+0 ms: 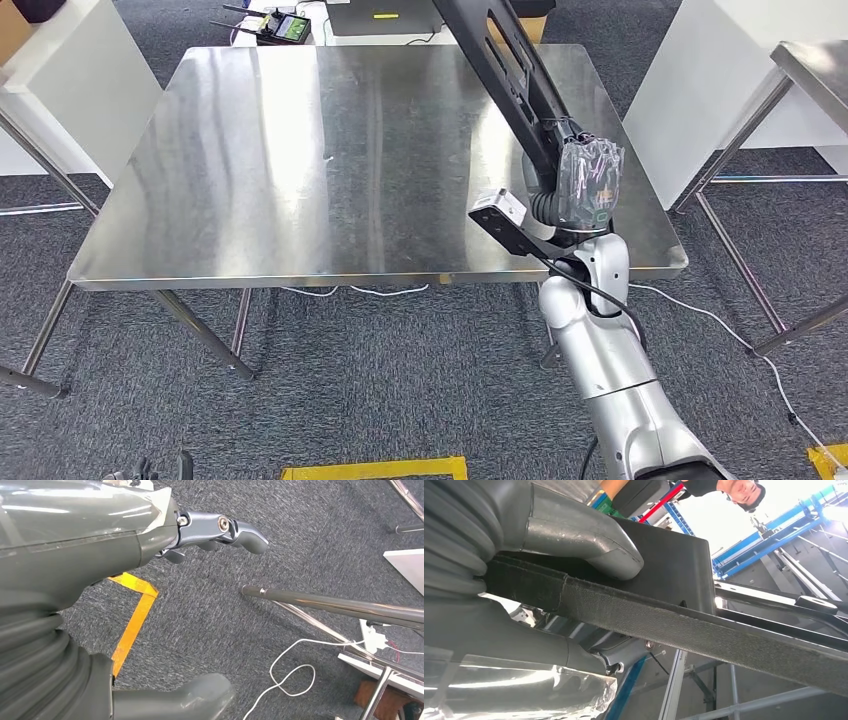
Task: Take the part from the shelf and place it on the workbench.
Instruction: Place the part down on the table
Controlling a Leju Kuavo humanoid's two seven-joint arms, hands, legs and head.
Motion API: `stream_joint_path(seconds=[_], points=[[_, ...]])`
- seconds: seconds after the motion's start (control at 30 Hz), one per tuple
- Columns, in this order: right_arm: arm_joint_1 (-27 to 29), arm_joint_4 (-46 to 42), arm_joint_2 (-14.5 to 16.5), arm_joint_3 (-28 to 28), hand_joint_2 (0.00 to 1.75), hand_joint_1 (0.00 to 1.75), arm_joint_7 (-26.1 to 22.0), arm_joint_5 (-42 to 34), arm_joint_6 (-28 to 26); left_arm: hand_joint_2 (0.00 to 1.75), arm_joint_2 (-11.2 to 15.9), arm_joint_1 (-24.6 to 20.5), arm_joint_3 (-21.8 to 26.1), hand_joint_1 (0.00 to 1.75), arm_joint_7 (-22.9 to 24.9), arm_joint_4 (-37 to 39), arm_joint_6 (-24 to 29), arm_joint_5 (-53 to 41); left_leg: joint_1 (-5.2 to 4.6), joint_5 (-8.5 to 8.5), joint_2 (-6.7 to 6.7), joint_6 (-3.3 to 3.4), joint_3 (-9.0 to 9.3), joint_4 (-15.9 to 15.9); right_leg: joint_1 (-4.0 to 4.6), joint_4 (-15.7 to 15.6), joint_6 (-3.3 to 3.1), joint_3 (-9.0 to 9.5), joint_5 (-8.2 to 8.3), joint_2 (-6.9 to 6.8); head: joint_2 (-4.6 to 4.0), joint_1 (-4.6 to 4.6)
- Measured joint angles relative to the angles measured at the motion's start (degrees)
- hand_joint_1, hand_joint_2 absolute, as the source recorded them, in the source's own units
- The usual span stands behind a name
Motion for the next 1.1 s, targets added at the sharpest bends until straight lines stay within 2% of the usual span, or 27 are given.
stream_joint_path(seconds=[0.1, 0.13, 0.23, 0.27, 0.3, 0.37, 0.4, 0.43, 0.47, 0.5, 0.53, 0.57, 0.6, 0.63, 0.67, 0.73, 0.8, 0.83, 0.9, 0.93, 0.97, 1.0, 1.07, 1.1], points=[[0.0, 0.0, -0.1, 0.0, 1.75, 1.75, 0.0, -0.1, 0.0, 1.75, 0.0, 0.0, 0.0, 0.0, 0.0, 0.0, 0.1, 0.0, 0.02, -0.01, 0.0, 0.0, -0.01, 0.0, 0.0, 0.0, 0.0, 0.01, 0.0, 0.0, 0.0, 0.0], [0.0, 0.0, -0.1, 0.0, 1.75, 1.75, 0.0, -0.1, 0.0, 1.75, 0.0, 0.0, 0.0, 0.0, 0.0, 0.0, 0.3, 0.0, -0.04, -0.09, -0.01, 0.16, -0.06, 0.1, -0.26, -0.2, 0.14, 0.07, 0.08, -0.05, 0.0, -0.02], [-0.1, 0.0, -0.1, 0.1, 1.75, 1.75, 0.0, -0.2, 0.1, 1.75, 0.1, 0.0, 0.1, 0.0, 0.0, 0.0, 0.5, 0.0, 0.43, 0.27, -0.09, 1.26, 0.75, -1.4, -0.54, -0.6, 0.76, 0.25, 0.07, -0.14, -0.01, -0.05], [-0.2, 0.0, -0.1, 0.1, 1.75, 1.75, 0.0, -0.2, 0.1, 1.75, 0.0, 0.0, 0.1, 0.0, 0.0, 0.0, 0.5, 0.0, 0.78, 0.66, -0.09, 1.59, 1.31, -2.2, -0.37, 0.3, 0.66, -0.09, -0.45, 0.09, -0.01, 0.04], [-0.3, 0.0, -0.1, 0.1, 1.75, 1.75, 0.0, -0.3, 0.1, 1.75, 0.0, -0.1, 0.1, 0.0, 0.0, 0.0, 0.5, 0.0, 1.07, 1.0, -0.09, 1.81, 1.8, -2.9, -0.24, 2.2, 0.38, -0.99, -1.38, 0.4, -0.01, 0.17], [-0.3, 0.1, -0.2, 0.2, 1.75, 1.75, 0.0, -0.3, 0.1, 1.75, 0.0, -0.1, 0.1, 0.0, 0.0, 0.0, 0.6, 0.0, 1.19, 1.18, -0.19, 1.97, 2.03, -3.1, -0.53, 8.8, -0.23, -4.29, -4.06, 1.01, 0.0, 0.33], [-0.1, 0.2, -0.2, 0.2, 1.75, 1.75, 0.0, -0.3, 0.1, 1.75, 0.0, -0.1, 0.1, 0.0, 0.0, 0.0, 0.6, 0.0, 1.2, 1.15, -0.34, 1.93, 2.0, -3.1, -0.67, 12.2, -0.27, -6.15, -5.15, 1.15, 0.0, 0.35], [0.0, 0.4, -0.3, 0.3, 1.75, 1.75, 0.0, -0.3, 0.1, 1.75, 0.0, -0.1, 0.1, 0.0, 0.0, 0.0, 0.6, 0.0, 1.23, 1.12, -0.55, 1.82, 1.97, -3.1, -0.86, 14.2, -0.03, -7.37, -5.56, 1.21, 0.0, 0.38], [0.2, 0.5, -0.3, 0.3, 1.75, 1.75, 0.0, -0.4, 0.1, 1.75, 0.0, 0.0, 0.1, 0.0, 0.0, 0.1, 0.6, 0.0, 1.3, 1.07, -0.78, 1.63, 1.93, -3.0, -1.12, 14.2, 0.45, -7.56, -5.09, 1.23, -0.01, 0.39], [0.3, 0.5, -0.3, 0.4, 1.75, 1.75, 0.0, -0.4, 0.1, 1.75, 0.0, 0.0, 0.1, 0.0, 0.0, 0.1, 0.7, -0.1, 1.44, 0.94, -1.01, 1.32, 1.9, -2.8, -1.42, 11.8, 1.12, -6.53, -3.77, 1.23, -0.01, 0.42], [0.3, 0.5, -0.3, 0.4, 1.75, 1.75, 0.0, -0.4, 0.1, 1.75, 0.0, 0.0, 0.1, 0.0, 0.0, 0.1, 0.9, -0.1, 1.62, 0.7, -1.2, 0.85, 1.82, -2.3, -1.8, 7.9, 1.85, -4.62, -2.06, 1.24, -0.01, 0.45], [0.2, 0.6, -0.4, 0.5, 1.75, 1.75, 0.0, -0.5, 0.1, 1.75, 0.0, 0.0, 0.1, 0.0, 0.0, 0.1, 1.0, -0.1, 1.65, 0.33, -1.38, 0.24, 1.59, -1.8, -1.94, 4.4, 2.31, -2.76, -0.74, 1.36, -0.01, 0.5], [0.2, 0.6, -0.4, 0.5, 1.75, 1.75, 0.0, -0.5, 0.1, 1.75, 0.1, 0.0, 0.1, 0.0, 0.0, 0.1, 1.1, -0.1, 1.66, -0.03, -1.5, -0.33, 1.34, -1.1, -2.02, 1.9, 2.34, -1.47, 0.13, 1.49, 0.0, 0.5], [0.3, 0.7, -0.3, 0.5, 1.75, 1.75, 0.0, -0.6, 0.1, 1.75, 0.2, 0.0, 0.1, 0.0, 0.0, 0.1, 1.1, -0.1, 1.61, -0.29, -1.59, -0.78, 1.11, -0.6, -2.0, 0.8, 2.08, -0.9, 0.4, 1.62, 0.0, 0.44], [0.3, 0.7, -0.3, 0.6, 1.75, 1.75, 0.0, -0.6, 0.1, 1.75, 0.2, 0.0, 0.1, 0.0, 0.0, 0.1, 1.2, -0.2, 1.55, -0.42, -1.65, -1.09, 0.93, -0.4, -1.79, 1.0, 1.59, -0.95, 0.28, 1.74, 0.0, 0.38], [0.4, 0.8, -0.3, 0.6, 1.75, 1.75, 0.0, -0.7, 0.1, 1.75, 0.2, 0.2, 0.1, 0.0, 0.0, 0.1, 1.3, -0.2, 1.87, -0.5, -1.61, -1.37, 0.85, -0.2, -1.76, 1.2, 0.8, -1.08, 0.3, 1.73, 0.0, 0.22], [0.3, 0.8, -0.2, 0.6, 1.75, 1.75, 0.0, -0.7, 0.0, 1.75, 0.2, 0.2, 0.1, 0.0, 0.0, 0.2, 1.4, -0.3, 2.16, -1.85, -0.99, -1.73, -0.08, 1.9, -1.74, 1.1, 0.19, -0.94, 0.33, 1.72, 0.0, 0.14], [0.3, 0.8, -0.2, 0.6, 1.75, 1.75, 0.0, -0.7, 0.0, 1.75, 0.2, 0.2, 0.1, 0.0, 0.0, 0.2, 1.5, -0.4, 2.22, -3.28, -0.57, -1.91, -1.34, 4.6, -1.69, 1.1, -0.03, -0.86, 0.3, 1.71, 0.0, 0.11], [0.4, 0.8, -0.2, 0.6, 1.75, 1.75, 0.0, -0.7, 0.0, 1.75, 0.2, 0.2, 0.1, 0.0, 0.0, 0.2, 1.5, -0.5, 2.21, -6.61, -0.1, -2.06, -5.39, 12.4, -1.37, 1.1, -0.35, -0.81, 0.15, 1.66, 0.0, 0.04], [0.5, 0.8, -0.2, 0.6, 1.75, 1.75, 0.0, -0.7, 0.0, 1.75, 0.2, 0.2, 0.1, 0.0, 0.0, 0.2, 1.5, -0.6, 2.2, -7.52, -0.03, -2.0, -7.18, 15.5, -1.18, 1.1, -0.46, -0.79, 0.07, 1.64, 0.0, 0.04], [0.6, 0.8, -0.2, 0.6, 1.75, 1.75, 0.0, -0.7, 0.0, 1.75, 0.2, 0.3, 0.1, 0.0, 0.0, 0.2, 1.5, -0.6, 2.14, -7.38, -0.01, -1.78, -8.12, 16.8, -0.98, 1.1, -0.59, -0.72, -0.02, 1.63, 0.0, 0.05], [0.7, 0.8, -0.1, 0.6, 1.75, 1.75, 0.0, -0.7, 0.0, 1.75, 0.2, 0.3, 0.1, 0.0, 0.0, 0.2, 1.5, -0.6, 2.03, -6.18, -0.02, -1.39, -7.91, 15.9, -0.78, 1.1, -0.72, -0.59, -0.11, 1.63, 0.0, 0.04], [0.7, 0.8, -0.1, 0.6, 1.75, 1.75, 0.0, -0.7, 0.0, 1.75, 0.2, 0.3, 0.1, 0.0, 0.0, 0.2, 1.5, -0.7, 1.49, -2.11, 0.02, -0.09, -4.53, 8.5, -0.51, 1.1, -1.02, -0.17, -0.34, 1.64, 0.0, 0.07], [0.6, 0.8, -0.1, 0.6, 1.75, 1.75, 0.0, -0.7, 0.0, 1.75, 0.2, 0.3, 0.1, 0.0, 0.0, 0.2, 1.5, -0.7, 1.13, -0.72, 0.16, 0.59, -2.67, 4.8, -0.27, 1.1, -1.07, -0.06, -0.47, 1.64, 0.0, 0.11]])
